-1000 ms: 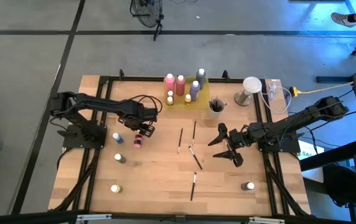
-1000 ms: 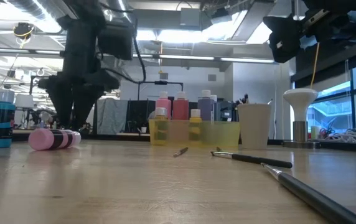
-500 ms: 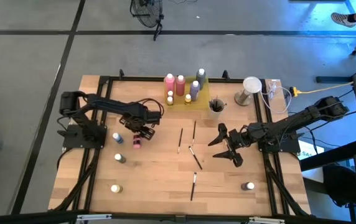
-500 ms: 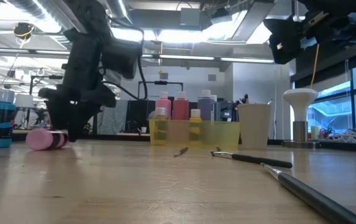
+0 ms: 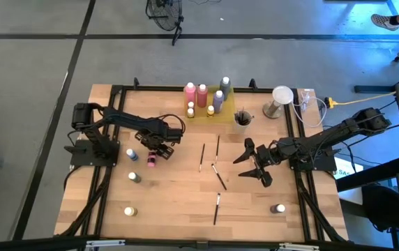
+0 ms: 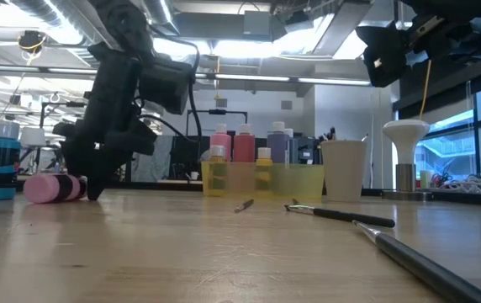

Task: Pick & Place Paint Supplies
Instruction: Put the small pink paint bottle into the yellow bin

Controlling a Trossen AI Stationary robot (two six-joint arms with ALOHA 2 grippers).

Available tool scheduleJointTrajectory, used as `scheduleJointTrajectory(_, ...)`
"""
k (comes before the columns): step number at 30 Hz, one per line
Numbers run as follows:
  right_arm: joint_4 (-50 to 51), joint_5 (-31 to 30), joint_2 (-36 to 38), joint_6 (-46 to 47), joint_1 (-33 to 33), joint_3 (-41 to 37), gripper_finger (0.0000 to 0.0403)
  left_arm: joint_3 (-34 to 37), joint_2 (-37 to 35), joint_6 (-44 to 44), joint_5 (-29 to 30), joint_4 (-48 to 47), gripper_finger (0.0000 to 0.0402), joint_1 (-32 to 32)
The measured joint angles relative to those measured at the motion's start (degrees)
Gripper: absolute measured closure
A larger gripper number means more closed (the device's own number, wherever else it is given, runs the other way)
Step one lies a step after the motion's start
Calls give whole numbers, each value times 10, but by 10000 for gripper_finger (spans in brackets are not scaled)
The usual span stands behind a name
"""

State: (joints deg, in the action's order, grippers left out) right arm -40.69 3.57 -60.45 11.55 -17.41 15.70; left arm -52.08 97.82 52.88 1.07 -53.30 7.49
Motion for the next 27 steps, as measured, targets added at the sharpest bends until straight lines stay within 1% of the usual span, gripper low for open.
scheduleJointTrajectory(6,-2,0,0,0,0,0,151,1,0,60,-10,3,188,0)
scheduleJointTrajectory(10,-2,0,0,0,0,0,151,1,1,50,-11,6,194,0)
scheduleJointTrajectory(14,-2,0,0,0,0,0,151,1,1,35,9,13,220,-7)
scheduleJointTrajectory(21,-2,0,0,0,0,0,151,2,1,32,15,23,285,-8)
scheduleJointTrajectory(27,-2,-2,0,0,0,0,151,2,2,2,26,25,287,-8)
